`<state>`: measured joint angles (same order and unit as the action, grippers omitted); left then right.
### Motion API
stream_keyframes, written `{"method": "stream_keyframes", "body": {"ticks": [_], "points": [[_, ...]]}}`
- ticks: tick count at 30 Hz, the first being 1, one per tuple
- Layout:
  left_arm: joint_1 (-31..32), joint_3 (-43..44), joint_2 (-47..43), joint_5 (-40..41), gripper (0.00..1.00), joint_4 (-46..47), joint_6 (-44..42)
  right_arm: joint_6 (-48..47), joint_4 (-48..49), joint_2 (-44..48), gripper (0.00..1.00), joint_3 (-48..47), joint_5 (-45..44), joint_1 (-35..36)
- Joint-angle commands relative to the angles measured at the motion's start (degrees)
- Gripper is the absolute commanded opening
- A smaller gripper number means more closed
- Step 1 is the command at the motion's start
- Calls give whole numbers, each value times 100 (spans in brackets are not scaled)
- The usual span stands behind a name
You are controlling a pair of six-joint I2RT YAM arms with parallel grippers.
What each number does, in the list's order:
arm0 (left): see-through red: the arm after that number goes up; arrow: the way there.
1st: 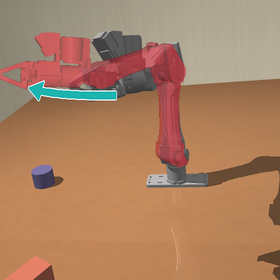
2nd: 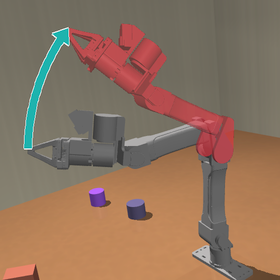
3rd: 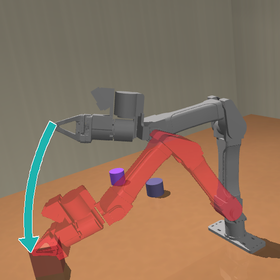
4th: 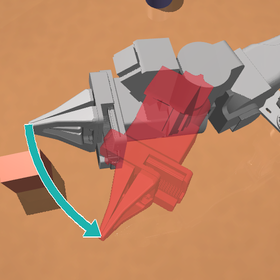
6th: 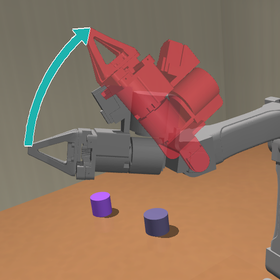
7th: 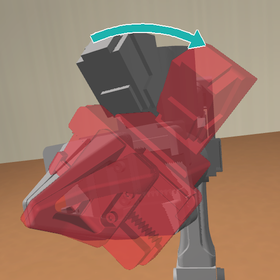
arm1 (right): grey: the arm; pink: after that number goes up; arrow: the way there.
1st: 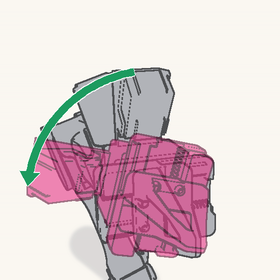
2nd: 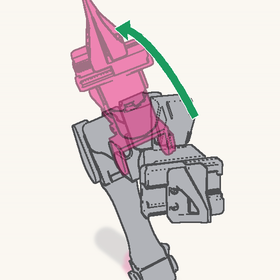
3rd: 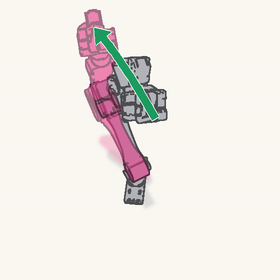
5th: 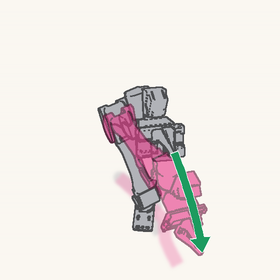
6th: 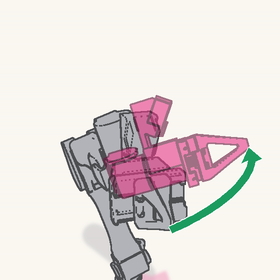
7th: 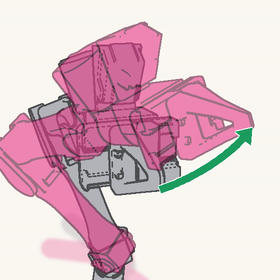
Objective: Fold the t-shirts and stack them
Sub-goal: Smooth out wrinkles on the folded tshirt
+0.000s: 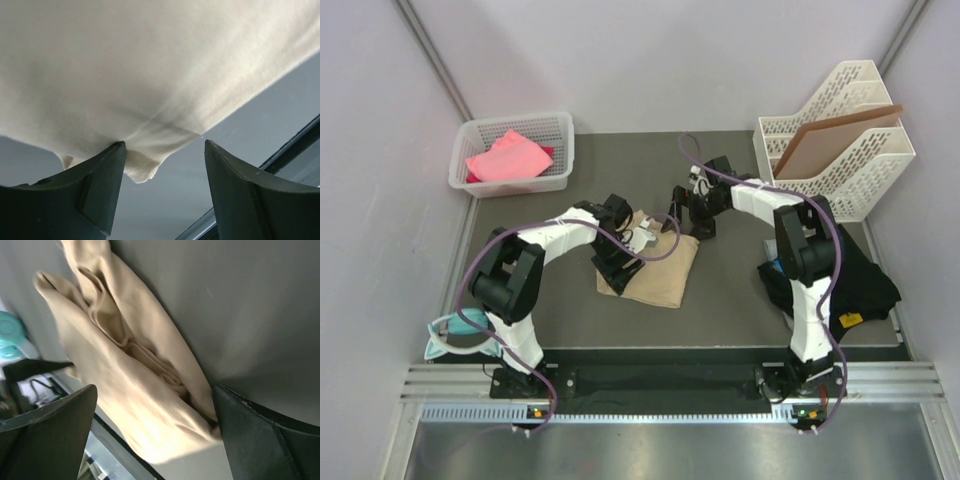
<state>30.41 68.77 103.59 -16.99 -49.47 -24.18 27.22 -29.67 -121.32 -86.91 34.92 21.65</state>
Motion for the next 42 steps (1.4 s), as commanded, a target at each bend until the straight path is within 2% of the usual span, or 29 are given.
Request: {"method": "stream_keyframes", "body": {"ticks": [1, 7, 10, 17, 25, 30, 34, 37, 38, 42], "points": [[-185, -66, -67, 390, 70, 140, -332, -226, -233, 545, 100, 1225, -1321, 85], [-281, 101, 126, 399, 70, 254, -376, 72, 505, 1451, 100, 2703, -1259, 366], [-422, 347, 292, 109, 69, 202, -315, 265, 795, 1663, 100, 3170, -1207, 664], [-501, 952, 530, -154, 69, 210, -271, 880, 1446, 1699, 99, 3690, -1180, 1937], [-607, 2112, 1224, -699, 69, -211, -192, 1487, 1895, 1848, 100, 4191, -1312, 2669], [-651, 3193, 1304, -831, 69, -686, -236, 1330, 1202, 2339, 100, 4218, -1531, 2669], [-1045, 4089, 1032, -1139, 69, -1301, -271, 962, 402, 2990, 100, 4113, -1909, 2512], [-1370, 4310, 585, -1324, 71, -1459, -271, 697, -29, 3544, 100, 3937, -1892, 1950], [-1406, 4285, 296, -1376, 72, -1617, -288, 636, -108, 3667, 100, 3902, -1857, 1548], [-1293, 3601, -584, -1798, 73, -1759, -271, 258, -22, 3591, 100, 3586, -1664, 430]]}}
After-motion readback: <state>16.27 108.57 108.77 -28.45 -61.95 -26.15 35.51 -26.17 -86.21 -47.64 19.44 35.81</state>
